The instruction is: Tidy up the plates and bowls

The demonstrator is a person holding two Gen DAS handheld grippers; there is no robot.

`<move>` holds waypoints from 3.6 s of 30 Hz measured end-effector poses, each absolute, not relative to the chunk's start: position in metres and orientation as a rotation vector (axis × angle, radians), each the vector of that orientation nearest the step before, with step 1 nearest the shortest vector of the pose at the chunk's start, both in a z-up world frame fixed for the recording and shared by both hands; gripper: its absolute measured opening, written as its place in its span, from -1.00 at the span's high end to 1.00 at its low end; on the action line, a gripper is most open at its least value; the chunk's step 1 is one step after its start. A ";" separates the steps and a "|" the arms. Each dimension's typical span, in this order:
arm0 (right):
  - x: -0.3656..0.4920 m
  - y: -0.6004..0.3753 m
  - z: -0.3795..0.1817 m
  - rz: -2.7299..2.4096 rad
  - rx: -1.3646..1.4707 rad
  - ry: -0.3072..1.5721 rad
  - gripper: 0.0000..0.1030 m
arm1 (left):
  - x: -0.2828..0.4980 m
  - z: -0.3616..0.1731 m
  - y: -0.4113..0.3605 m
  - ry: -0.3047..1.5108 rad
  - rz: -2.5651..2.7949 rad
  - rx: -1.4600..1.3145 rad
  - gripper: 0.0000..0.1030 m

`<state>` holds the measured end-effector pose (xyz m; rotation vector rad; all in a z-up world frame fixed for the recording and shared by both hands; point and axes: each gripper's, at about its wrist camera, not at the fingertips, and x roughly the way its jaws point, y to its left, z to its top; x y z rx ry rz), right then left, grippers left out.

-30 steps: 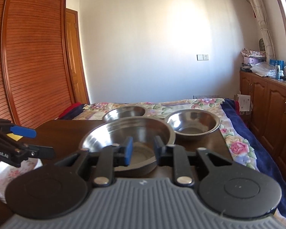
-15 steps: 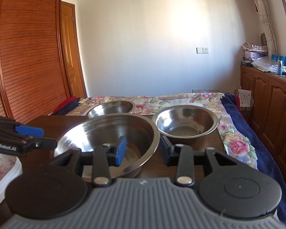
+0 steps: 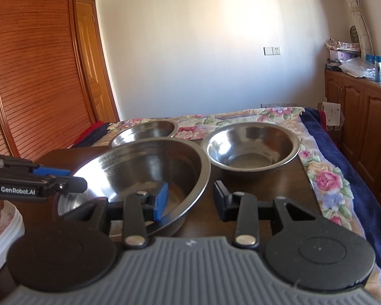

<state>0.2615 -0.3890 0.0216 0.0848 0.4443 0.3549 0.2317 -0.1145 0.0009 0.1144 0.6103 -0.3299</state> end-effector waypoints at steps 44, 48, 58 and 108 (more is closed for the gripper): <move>0.181 -0.359 0.022 0.325 0.187 0.467 0.41 | 0.140 0.007 -0.070 0.600 -0.391 0.021 0.52; 0.173 -0.357 0.021 0.324 0.182 0.469 0.41 | 0.131 0.004 -0.066 0.600 -0.391 0.028 0.52; 0.162 -0.355 0.020 0.321 0.183 0.471 0.41 | 0.115 -0.004 -0.060 0.600 -0.399 0.021 0.52; 0.186 -0.370 0.068 0.364 0.048 0.387 0.21 | 0.142 0.016 -0.046 0.547 -0.319 0.057 0.04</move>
